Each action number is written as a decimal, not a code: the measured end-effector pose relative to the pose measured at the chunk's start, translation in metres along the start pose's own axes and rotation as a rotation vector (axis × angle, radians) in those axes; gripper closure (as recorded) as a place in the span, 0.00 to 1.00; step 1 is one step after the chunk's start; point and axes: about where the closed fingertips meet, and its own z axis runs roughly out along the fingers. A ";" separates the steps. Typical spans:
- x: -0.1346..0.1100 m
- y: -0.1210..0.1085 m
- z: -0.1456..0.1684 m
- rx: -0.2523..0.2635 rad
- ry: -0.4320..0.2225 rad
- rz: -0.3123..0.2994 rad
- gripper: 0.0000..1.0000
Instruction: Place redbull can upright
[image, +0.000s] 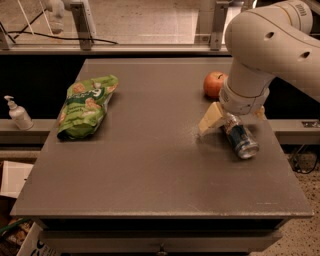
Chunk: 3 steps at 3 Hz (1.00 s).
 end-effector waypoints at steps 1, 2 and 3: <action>0.002 0.006 0.001 -0.016 0.002 -0.003 0.37; 0.001 0.011 0.000 -0.030 0.000 -0.009 0.61; -0.007 0.016 -0.016 -0.055 -0.036 -0.038 0.84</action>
Offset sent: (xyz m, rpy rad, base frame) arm -0.0024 0.0160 -0.0003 0.0433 0.0116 0.0237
